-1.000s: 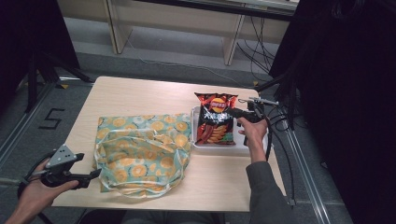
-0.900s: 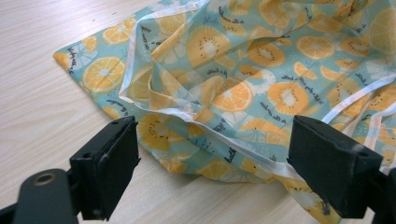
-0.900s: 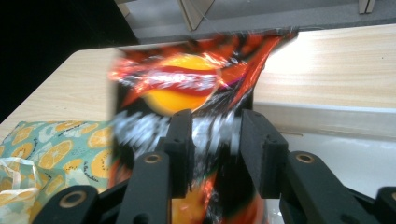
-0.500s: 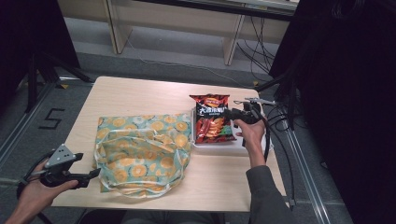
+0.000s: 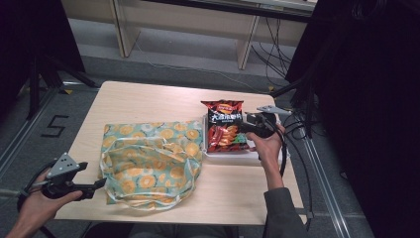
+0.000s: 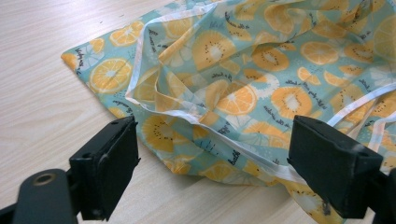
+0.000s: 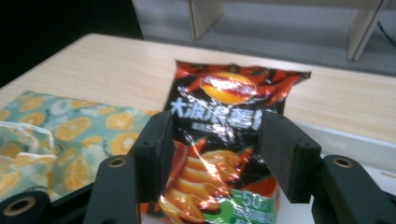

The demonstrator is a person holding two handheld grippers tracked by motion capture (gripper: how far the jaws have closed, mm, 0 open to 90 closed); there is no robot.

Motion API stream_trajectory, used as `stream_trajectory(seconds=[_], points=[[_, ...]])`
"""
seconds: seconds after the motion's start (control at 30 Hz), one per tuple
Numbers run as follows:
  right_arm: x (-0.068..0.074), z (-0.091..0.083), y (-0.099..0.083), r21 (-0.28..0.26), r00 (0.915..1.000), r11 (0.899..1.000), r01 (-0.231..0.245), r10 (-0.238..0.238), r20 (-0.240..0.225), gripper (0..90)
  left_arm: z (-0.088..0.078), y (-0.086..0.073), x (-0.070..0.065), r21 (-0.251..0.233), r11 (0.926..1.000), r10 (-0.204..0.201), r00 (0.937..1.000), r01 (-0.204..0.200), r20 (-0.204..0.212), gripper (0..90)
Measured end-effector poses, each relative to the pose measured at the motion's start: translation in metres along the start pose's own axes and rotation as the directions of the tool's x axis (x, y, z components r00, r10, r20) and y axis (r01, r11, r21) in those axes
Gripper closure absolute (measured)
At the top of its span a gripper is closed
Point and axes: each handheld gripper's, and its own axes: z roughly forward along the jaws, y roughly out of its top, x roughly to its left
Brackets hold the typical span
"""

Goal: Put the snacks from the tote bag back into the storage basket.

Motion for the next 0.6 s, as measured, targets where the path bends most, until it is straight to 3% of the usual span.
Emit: stream_trajectory(seconds=[0.07, 0.1, 0.13, 0.2, 0.3, 0.37, 0.47, 0.5, 0.57, 0.6], points=[[0.006, -0.004, -0.004, 0.008, 0.9991, 0.999, -0.039, 0.039, -0.014, 45.8, 0.0, 0.0, 0.0, 0.001, 1.0, -0.001, 1.0, 0.001, 0.002, 15.4], [0.006, -0.005, -0.006, 0.004, 0.9994, 1.0, -0.029, 0.029, -0.017, 45.4, 0.0, 0.0, 0.0, 0.003, 1.0, 0.002, 1.0, -0.002, -0.004, 15.4], [0.008, -0.005, -0.007, 0.017, 0.9997, 1.0, -0.021, 0.022, -0.012, 44.4, -0.002, 0.001, 0.002, 0.02, 0.9993, 0.031, 0.9995, -0.031, -0.002, 15.4], [0.007, -0.008, -0.007, 0.002, 0.9999, 1.0, -0.005, 0.005, -0.014, 44.4, -0.001, 0.001, 0.0, -0.008, 1.0, 0.006, 0.9999, -0.006, -0.009, 15.4], [0.011, -0.014, -0.01, 0.011, 0.9982, 0.999, -0.05, 0.05, -0.034, 43.0, -0.001, 0.0, 0.0, -0.011, 0.9998, -0.015, 0.9998, 0.015, -0.014, 15.4], [0.012, -0.015, -0.013, 0.003, 0.9994, 1.0, -0.018, 0.018, -0.03, 42.6, -0.002, 0.0, 0.001, -0.013, 0.9999, -0.01, 0.9998, 0.01, -0.018, 15.4], [0.015, -0.017, -0.016, 0.01, 0.9993, 1.0, -0.018, 0.019, -0.034, 41.8, -0.002, 0.0, 0.0, -0.015, 0.9997, -0.02, 0.9996, 0.02, -0.021, 15.4], [0.016, -0.016, -0.018, 0.015, 0.9987, 1.0, -0.023, 0.023, -0.045, 41.4, -0.002, 0.0, 0.0, -0.015, 0.9999, -0.006, 0.9998, 0.006, -0.02, 15.4], [0.017, -0.017, -0.019, 0.025, 0.999, 1.0, -0.002, 0.004, -0.044, 41.3, -0.001, 0.0, -0.001, -0.016, 0.9996, -0.023, 0.9996, 0.022, -0.019, 15.4], [0.019, -0.017, -0.021, 0.017, 0.9984, 1.0, -0.003, 0.004, -0.056, 41.2, -0.002, 0.0, -0.001, -0.012, 0.9999, -0.007, 0.9998, 0.007, -0.017, 15.4]])
